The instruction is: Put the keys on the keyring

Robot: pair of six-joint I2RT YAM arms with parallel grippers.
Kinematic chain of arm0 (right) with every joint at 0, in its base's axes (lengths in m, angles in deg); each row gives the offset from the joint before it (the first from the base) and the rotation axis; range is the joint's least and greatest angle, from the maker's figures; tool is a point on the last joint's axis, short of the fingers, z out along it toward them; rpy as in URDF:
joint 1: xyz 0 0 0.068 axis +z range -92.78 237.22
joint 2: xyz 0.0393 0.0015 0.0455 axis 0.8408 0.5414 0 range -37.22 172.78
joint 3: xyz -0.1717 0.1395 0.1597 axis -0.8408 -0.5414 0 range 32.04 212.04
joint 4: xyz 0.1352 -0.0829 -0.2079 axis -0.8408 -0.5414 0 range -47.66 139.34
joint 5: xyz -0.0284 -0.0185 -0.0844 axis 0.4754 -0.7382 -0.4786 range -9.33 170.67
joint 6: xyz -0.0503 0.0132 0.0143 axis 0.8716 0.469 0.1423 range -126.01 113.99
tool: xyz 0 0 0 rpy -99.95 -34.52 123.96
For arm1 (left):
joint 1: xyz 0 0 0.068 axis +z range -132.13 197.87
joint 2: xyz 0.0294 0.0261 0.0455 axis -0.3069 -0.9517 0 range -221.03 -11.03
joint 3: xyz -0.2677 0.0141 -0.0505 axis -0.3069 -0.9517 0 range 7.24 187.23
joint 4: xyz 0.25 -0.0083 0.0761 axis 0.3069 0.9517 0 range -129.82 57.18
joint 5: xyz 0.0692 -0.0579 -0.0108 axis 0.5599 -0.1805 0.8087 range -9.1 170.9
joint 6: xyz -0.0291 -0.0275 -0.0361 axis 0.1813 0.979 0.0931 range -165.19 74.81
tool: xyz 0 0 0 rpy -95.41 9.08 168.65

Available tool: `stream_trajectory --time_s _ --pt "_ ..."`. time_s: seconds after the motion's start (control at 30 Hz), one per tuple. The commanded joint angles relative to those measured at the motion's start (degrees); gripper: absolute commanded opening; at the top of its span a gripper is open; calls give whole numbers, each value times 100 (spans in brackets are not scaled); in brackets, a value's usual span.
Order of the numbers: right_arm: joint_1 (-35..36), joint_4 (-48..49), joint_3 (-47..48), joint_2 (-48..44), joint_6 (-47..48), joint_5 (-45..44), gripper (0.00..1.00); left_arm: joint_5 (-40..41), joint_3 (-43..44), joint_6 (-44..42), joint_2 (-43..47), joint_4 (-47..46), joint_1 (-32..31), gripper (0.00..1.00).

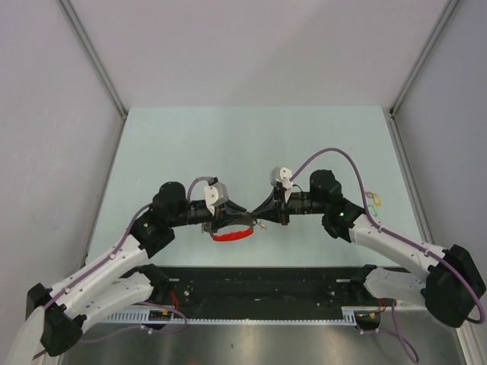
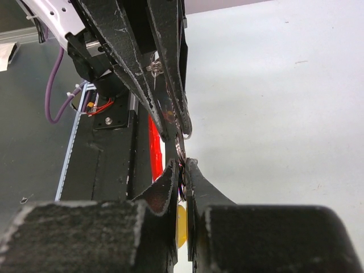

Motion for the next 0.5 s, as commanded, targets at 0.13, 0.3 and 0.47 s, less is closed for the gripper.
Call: stream_trajectory --time_s 0.13,0.3,0.47 --pt "69 473 24 -29 16 -34 0 -396 198 -138 -160 -50 -73 15" --pt "105 429 24 -29 69 -104 0 -396 329 -190 -292 20 -99 8" --pt "114 368 24 -11 130 -157 0 -369 400 -217 -353 47 -108 3"
